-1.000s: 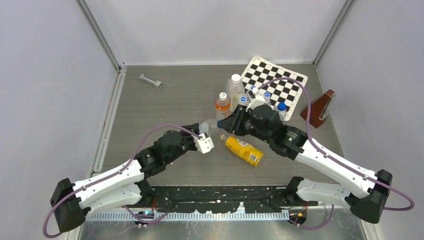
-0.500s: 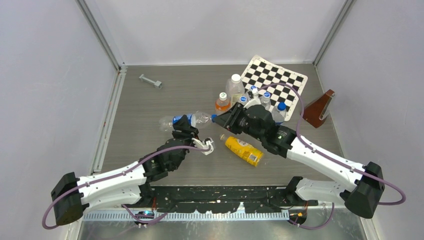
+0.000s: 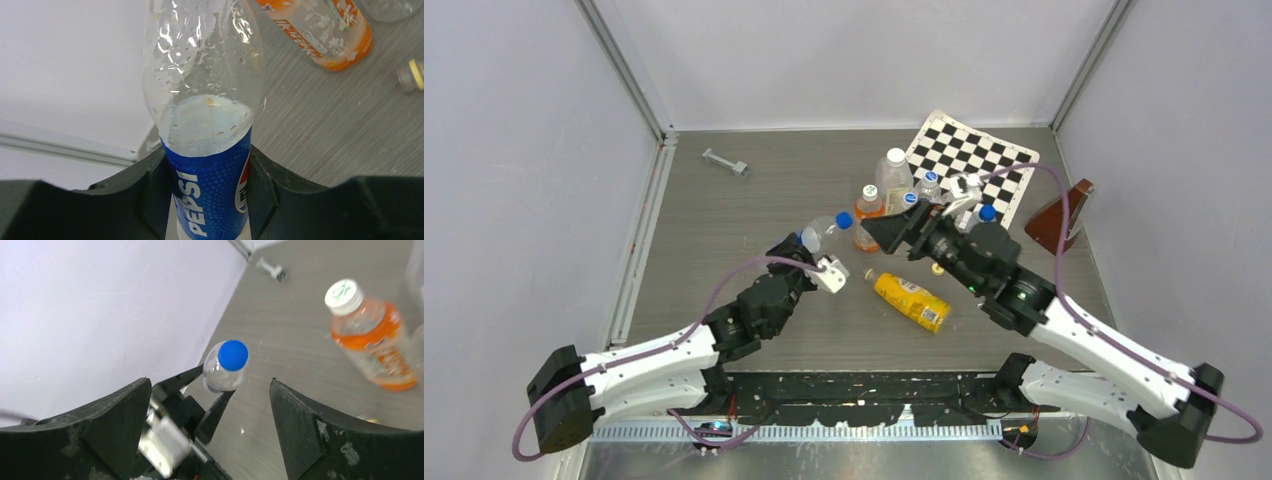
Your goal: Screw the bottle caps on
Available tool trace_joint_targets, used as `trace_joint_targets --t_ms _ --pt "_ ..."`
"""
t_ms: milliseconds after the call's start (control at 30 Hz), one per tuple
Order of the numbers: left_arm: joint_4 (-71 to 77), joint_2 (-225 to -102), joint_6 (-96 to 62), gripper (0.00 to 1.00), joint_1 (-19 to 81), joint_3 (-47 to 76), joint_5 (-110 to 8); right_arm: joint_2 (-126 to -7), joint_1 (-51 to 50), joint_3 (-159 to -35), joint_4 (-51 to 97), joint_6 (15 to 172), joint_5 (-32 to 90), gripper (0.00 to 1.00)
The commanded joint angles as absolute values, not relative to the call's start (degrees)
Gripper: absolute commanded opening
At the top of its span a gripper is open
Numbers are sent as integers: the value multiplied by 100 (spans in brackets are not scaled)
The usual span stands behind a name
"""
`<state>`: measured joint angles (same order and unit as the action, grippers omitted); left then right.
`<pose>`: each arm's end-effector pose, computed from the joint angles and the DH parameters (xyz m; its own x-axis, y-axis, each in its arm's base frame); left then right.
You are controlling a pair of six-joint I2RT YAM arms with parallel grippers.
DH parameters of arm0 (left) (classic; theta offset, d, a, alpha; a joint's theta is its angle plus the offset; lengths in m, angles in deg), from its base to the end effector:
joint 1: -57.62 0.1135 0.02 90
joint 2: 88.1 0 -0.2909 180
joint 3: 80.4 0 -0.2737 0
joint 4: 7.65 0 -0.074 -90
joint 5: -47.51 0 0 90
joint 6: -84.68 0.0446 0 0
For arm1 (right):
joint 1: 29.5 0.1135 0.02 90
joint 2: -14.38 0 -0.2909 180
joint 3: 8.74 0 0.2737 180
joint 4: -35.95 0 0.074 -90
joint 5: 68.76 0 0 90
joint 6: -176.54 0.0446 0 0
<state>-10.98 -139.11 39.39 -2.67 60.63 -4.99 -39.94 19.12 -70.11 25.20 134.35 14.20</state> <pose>0.1290 -0.1713 0.2659 0.2216 0.7378 -0.6376 0.3306 0.5583 0.7609 0.1627 0.1765 0.3758 -0.5205 0.5216 -0.6761 -0.4142 0.5381 0.7341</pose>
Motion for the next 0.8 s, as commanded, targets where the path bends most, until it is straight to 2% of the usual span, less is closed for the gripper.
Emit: trace_joint_targets --t_ms 0,167,433,767 --pt "-2141 -14078 1950 50 413 6244 -1406 -3037 1884 -6727 2727 11912 724 96" --pt "-4091 -15033 670 52 1371 6493 -2573 -2108 1884 -6401 1981 11252 293 97" --pt "-7570 -17592 -197 53 2287 6094 -3563 -990 1884 -5873 1595 10189 78 98" --pt "-7700 -18910 -381 56 2610 4910 -3809 -433 1884 -6000 740 9783 -281 99"
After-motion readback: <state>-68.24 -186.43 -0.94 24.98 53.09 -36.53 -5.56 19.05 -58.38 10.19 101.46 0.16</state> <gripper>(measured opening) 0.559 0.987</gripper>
